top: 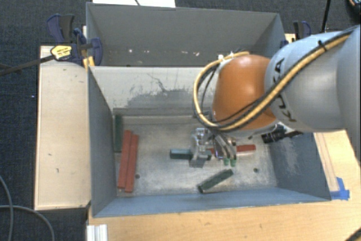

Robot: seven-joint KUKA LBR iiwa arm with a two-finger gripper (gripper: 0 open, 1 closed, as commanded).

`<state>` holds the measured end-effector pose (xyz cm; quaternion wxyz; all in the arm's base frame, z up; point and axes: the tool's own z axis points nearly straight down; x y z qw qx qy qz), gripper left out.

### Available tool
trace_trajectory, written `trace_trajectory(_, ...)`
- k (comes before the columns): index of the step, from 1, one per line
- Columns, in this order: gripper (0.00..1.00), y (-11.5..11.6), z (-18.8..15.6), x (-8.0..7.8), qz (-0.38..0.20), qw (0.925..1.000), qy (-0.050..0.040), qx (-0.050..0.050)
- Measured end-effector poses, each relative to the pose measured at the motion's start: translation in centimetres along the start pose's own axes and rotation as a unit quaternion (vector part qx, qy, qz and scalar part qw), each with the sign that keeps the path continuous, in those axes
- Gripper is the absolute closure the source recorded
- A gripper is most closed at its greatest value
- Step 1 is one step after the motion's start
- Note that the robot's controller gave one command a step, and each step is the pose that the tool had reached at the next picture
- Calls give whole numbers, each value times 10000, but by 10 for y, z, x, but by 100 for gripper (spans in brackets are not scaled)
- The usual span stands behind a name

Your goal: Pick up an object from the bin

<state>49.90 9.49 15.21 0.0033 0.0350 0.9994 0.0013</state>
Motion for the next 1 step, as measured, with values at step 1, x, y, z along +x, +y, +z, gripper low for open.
trace_trajectory(1,100,1,-34,-2,-14,10000,3,2)
